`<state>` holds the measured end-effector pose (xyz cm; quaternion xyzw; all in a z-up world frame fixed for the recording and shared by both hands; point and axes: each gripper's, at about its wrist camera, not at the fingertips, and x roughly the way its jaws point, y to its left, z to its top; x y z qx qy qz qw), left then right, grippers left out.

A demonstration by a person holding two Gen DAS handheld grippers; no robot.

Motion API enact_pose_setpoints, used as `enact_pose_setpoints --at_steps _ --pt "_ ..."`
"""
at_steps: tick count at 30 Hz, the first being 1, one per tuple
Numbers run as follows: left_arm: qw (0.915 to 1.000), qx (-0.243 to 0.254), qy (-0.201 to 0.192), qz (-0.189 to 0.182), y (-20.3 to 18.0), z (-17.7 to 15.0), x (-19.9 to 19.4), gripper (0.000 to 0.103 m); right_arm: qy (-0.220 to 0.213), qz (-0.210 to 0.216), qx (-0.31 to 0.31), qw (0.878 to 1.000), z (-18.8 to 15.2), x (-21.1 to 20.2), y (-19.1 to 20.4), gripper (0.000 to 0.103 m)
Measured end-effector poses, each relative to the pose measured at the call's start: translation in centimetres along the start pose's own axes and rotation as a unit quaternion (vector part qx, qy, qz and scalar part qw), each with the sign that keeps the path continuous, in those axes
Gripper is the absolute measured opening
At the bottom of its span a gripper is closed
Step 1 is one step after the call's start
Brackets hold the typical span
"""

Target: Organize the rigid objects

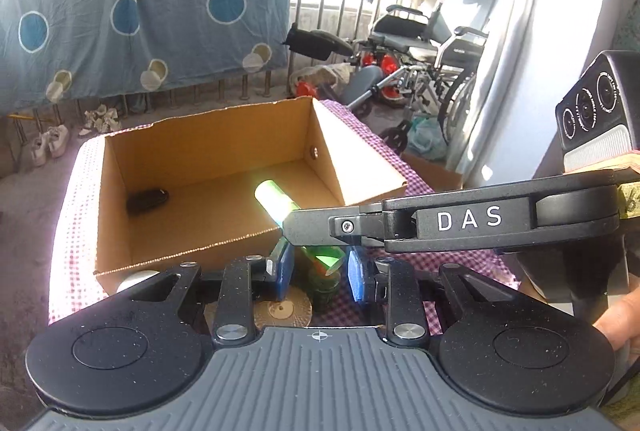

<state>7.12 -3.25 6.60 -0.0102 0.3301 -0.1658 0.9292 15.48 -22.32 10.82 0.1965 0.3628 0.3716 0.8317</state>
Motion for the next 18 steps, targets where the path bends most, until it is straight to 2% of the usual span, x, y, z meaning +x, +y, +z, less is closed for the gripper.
enact_pose_setpoints --at_steps 6,9,14,18 --pt "0.9992 -0.034 0.013 0.017 3.8 3.5 1.2 0.028 0.039 0.028 0.001 0.999 4.9 4.6 0.1 0.02" --pt "0.9971 -0.058 0.043 0.023 6.2 4.4 3.3 0.028 0.077 0.028 0.019 0.996 6.7 8.2 -0.8 0.02" --pt "0.9908 -0.091 0.097 0.024 9.5 4.2 6.8 0.028 0.149 0.024 0.075 0.986 7.7 14.2 -3.7 0.02" --pt "0.985 -0.106 0.133 0.03 11.6 3.9 9.2 0.028 0.186 0.016 0.111 0.976 7.5 17.5 -5.8 0.02"
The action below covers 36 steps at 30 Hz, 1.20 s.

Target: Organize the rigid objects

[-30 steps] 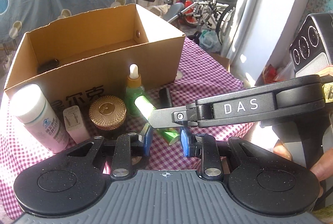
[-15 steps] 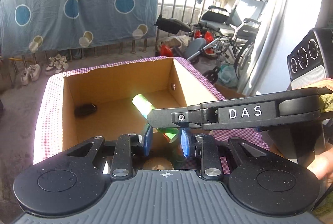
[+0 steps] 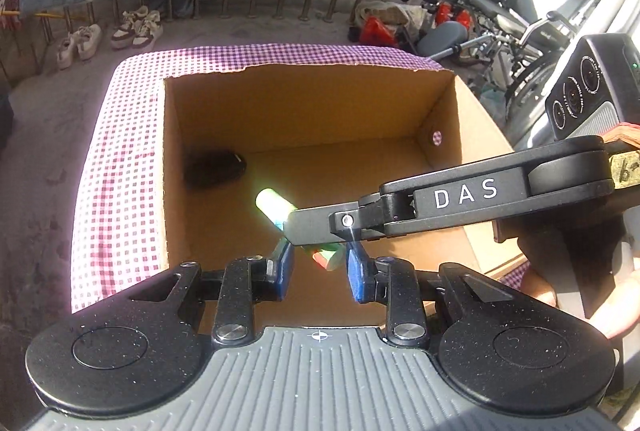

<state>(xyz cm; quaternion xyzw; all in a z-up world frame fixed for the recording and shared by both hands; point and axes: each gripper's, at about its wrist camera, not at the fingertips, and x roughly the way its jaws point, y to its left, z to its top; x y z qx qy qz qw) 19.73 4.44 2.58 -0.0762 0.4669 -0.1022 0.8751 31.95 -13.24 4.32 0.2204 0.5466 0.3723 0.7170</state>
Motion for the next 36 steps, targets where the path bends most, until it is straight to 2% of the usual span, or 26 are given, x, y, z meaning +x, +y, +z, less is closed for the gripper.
enact_pose_setpoints --at_steps 10,14,18,23,27,33,34,36 --pt "0.997 0.024 0.013 0.072 0.3 0.6 1.8 0.029 0.034 -0.001 0.061 0.998 2.8 4.6 -2.3 0.023" --pt "0.9968 0.022 0.007 0.076 0.5 0.4 1.4 0.03 0.035 0.001 0.069 0.997 2.7 4.8 -2.3 0.027" --pt "0.9973 0.023 -0.011 0.068 0.4 0.4 0.3 0.03 0.024 0.007 0.066 0.998 2.4 3.6 -2.0 0.028" --pt "0.9965 0.034 -0.047 0.061 -0.7 -0.1 -2.5 0.033 -0.005 0.023 0.059 0.998 1.4 0.1 -1.4 0.028" --pt "0.9952 0.045 -0.072 0.049 -2.0 -0.9 -4.9 0.036 -0.04 0.042 0.043 0.997 -0.6 -4.4 -1.0 0.028" --pt "0.992 0.066 -0.108 0.004 -4.7 -3.2 -7.8 0.044 -0.112 0.067 0.015 0.991 -6.0 -13.4 -1.2 0.028" --pt "0.9912 0.071 -0.112 -0.004 -5.3 -3.7 -8.0 0.046 -0.124 0.068 0.01 0.99 -7.2 -14.8 -1.4 0.029" --pt "0.9895 0.085 -0.114 -0.025 -6.5 -5.0 -8.0 0.05 -0.145 0.058 0.004 0.988 -9.5 -17.1 -2.0 0.039"
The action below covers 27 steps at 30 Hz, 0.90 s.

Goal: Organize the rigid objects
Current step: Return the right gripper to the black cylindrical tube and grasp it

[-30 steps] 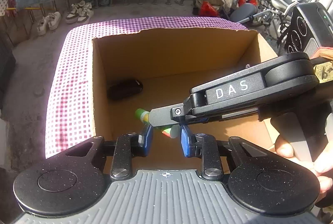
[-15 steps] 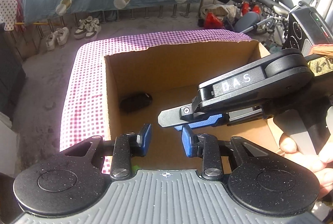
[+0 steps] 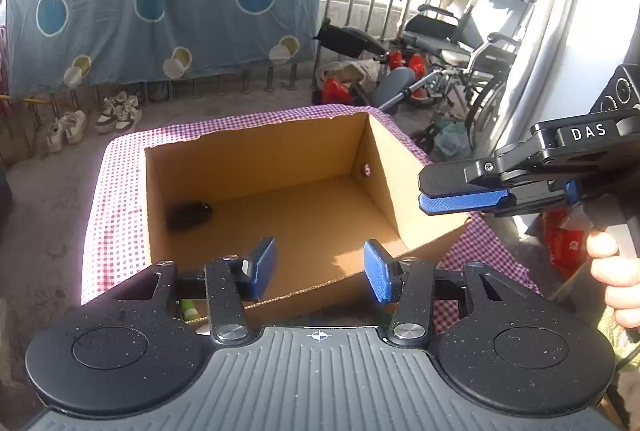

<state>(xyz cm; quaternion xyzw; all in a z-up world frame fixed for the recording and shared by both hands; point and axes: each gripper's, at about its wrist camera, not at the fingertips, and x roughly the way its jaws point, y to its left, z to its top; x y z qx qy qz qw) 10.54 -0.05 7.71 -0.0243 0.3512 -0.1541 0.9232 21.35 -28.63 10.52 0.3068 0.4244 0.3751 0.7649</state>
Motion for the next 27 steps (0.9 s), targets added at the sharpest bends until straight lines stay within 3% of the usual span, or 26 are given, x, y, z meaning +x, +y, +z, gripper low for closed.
enact_pose_setpoints --at_steps 1,2,7,11,19,27 --pt "0.9999 0.007 0.002 -0.01 -0.8 -0.6 0.1 0.051 -0.01 -0.007 -0.004 1.0 -0.9 -1.1 -0.3 0.053" --pt "0.9997 0.011 0.006 -0.02 -1.6 -1.2 0.3 0.051 -0.02 -0.019 -0.009 1.0 -2.0 -2.3 -0.6 0.058" --pt "0.9966 0.034 0.047 -0.058 -5.2 -4.6 3.4 0.051 -0.037 -0.077 0.006 0.996 -6.4 -3.9 -4.4 0.058" --pt "0.9932 0.052 0.082 -0.064 -7.6 -6.4 6.8 0.051 -0.042 -0.121 0.03 0.991 -8.6 -3.2 -7.8 0.057" --pt "0.9895 0.082 0.114 -0.035 -9.9 -7.3 11.8 0.042 -0.025 -0.145 0.044 0.988 -9.6 -0.7 -12.0 0.048" --pt "0.9858 0.101 0.134 -0.009 -10.7 -8.5 13.9 0.031 0.001 -0.161 0.011 0.987 -9.4 1.1 -12.2 0.044"
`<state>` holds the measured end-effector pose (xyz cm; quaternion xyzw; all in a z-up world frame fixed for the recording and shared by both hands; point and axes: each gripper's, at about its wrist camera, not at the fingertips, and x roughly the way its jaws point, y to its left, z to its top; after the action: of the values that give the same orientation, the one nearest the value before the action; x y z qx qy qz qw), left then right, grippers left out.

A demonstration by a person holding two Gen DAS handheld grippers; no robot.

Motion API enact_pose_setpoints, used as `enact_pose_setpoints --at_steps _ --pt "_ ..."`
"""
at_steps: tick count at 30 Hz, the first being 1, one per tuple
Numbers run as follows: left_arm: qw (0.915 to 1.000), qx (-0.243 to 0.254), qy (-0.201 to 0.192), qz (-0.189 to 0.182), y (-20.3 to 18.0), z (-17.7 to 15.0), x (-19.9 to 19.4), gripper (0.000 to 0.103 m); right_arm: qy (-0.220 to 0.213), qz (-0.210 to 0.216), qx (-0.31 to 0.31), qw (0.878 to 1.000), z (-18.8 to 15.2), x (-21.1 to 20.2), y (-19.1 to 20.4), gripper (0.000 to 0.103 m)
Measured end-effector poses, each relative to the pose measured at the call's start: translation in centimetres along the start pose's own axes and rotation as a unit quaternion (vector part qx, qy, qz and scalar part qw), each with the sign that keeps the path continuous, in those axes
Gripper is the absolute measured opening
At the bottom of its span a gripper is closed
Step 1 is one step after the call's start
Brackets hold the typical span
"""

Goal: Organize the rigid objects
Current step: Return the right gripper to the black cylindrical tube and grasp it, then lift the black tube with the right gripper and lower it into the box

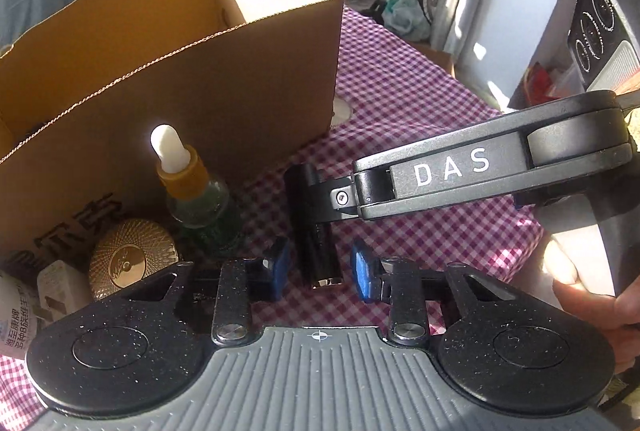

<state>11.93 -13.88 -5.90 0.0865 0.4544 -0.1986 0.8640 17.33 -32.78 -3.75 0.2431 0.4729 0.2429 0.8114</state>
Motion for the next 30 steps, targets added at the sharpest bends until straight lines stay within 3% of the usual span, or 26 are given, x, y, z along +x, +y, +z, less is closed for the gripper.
enact_pose_setpoints --at_steps 2,10,19,24,30 --pt "1.0 0.002 0.005 0.004 -0.1 0.0 0.5 0.03 0.003 -0.001 -0.007 1.0 0.2 0.5 0.2 0.039" --pt "0.9999 -0.013 -0.006 0.003 -0.4 -0.2 0.6 0.029 0.008 0.008 -0.018 1.0 -0.1 1.7 0.7 0.037" --pt "0.9984 -0.039 -0.014 -0.037 -0.2 -0.7 -0.7 0.029 -0.005 0.012 0.01 1.0 -1.6 0.0 -0.1 0.034" --pt "0.9976 -0.039 -0.038 -0.044 -0.7 -0.7 -3.1 0.029 -0.026 0.013 -0.001 1.0 -1.9 -2.9 1.4 0.032" --pt "0.9937 -0.043 -0.094 -0.043 -0.4 0.2 -7.5 0.029 -0.072 0.007 -0.048 0.996 -1.2 -6.4 6.2 0.032"
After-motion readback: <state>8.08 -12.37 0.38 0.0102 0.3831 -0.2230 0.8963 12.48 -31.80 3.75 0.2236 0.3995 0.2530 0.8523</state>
